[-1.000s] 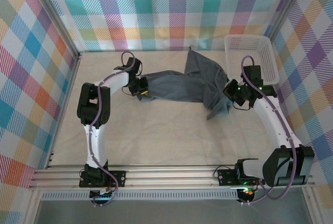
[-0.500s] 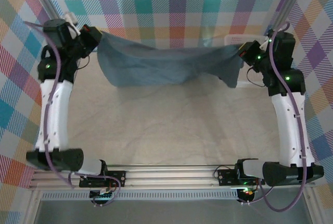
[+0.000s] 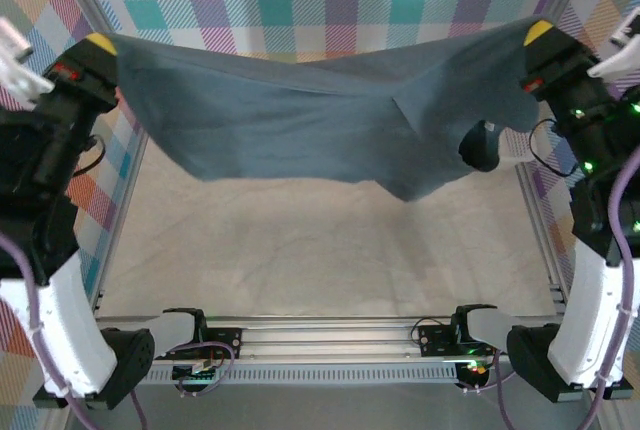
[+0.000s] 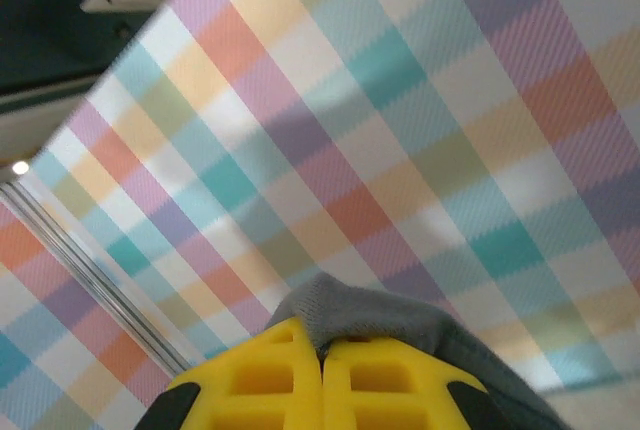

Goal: Fold the inside-out t-shirt

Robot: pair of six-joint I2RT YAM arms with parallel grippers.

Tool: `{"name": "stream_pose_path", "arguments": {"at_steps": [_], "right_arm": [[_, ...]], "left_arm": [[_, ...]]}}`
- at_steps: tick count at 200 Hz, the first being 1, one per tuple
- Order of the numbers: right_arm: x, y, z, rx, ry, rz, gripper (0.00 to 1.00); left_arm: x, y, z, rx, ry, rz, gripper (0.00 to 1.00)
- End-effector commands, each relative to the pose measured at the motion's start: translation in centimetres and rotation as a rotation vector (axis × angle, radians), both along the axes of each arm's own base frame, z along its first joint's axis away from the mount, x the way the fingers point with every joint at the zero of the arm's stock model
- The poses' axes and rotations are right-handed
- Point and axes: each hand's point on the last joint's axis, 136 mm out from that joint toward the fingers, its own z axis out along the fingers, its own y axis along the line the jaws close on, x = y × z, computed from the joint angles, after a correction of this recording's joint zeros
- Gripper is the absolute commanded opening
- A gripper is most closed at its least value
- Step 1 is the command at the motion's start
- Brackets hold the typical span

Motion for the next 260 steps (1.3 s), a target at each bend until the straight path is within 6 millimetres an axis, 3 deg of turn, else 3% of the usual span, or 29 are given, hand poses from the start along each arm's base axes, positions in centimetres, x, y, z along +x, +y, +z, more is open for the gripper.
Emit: {"name": "stream_pose_path", "arguments": {"at_steps": [1,18,37,47,64,81,106,121,138,157,169,181,196,210,232,251,260], "right_arm": [[3.1,-0.8,0.0,-0.029,0.007,-0.061,0.0],[7.0,-0.4,-1.7,-0.038,0.079,-0.048,0.0],[11.5,0.7,-3.0,-0.038,0.133,0.0,0.0],[13.2,1.3,-2.4,-0.037,0.115,0.032,0.0],[14.7,2.0,-0.1,-0.027,0.045,0.066,0.0],[14.5,2.3,3.2,0.002,-0.07,0.092,0.0],[14.2,2.7,5.6,0.07,-0.171,0.141,0.0],[13.7,2.7,6.2,0.082,-0.187,0.147,0.0],[13.1,2.8,6.2,0.07,-0.181,0.151,0.0],[13.2,3.3,4.8,0.057,-0.12,0.176,0.0],[14.4,4.1,2.0,0.046,-0.017,0.215,0.0],[16.3,4.8,-2.9,0.06,0.153,0.253,0.0],[18.6,5.8,-11.9,0.087,0.42,0.294,0.0],[19.3,6.4,-21.0,0.118,0.65,0.321,0.0],[18.3,6.9,-33.5,0.192,0.908,0.334,0.0],[16.2,6.4,-42.2,0.22,1.118,0.286,0.0],[15.0,6.3,-45.3,0.23,1.204,0.271,0.0]], "left_arm": [[2.0,1.5,-1.2,0.036,0.052,0.099,0.0],[5.6,1.8,-2.6,0.058,0.11,0.122,0.0],[11.0,2.6,-4.9,0.065,0.182,0.137,0.0],[13.6,3.1,-5.6,0.037,0.197,0.122,0.0],[16.4,3.9,-4.7,-0.028,0.164,0.069,0.0],[16.4,4.5,-1.9,-0.029,0.093,0.068,0.0],[14.9,5.1,1.9,-0.042,-0.025,0.064,0.0],[14.7,5.3,2.0,-0.057,-0.027,0.051,0.0],[15.0,5.2,0.8,-0.047,0.018,0.04,0.0],[15.2,4.9,-0.5,-0.027,0.053,0.026,0.0],[15.6,4.5,-2.5,-0.019,0.093,-0.001,0.0],[16.5,4.2,-6.2,-0.032,0.168,-0.028,0.0],[17.1,4.5,-12.5,-0.057,0.297,-0.021,0.0],[16.9,4.7,-19.3,-0.08,0.429,-0.005,0.0],[16.1,4.2,-31.6,-0.149,0.628,-0.015,0.0],[14.5,3.4,-40.6,-0.22,0.786,-0.024,0.0],[13.4,3.1,-44.0,-0.244,0.856,-0.019,0.0]]}}
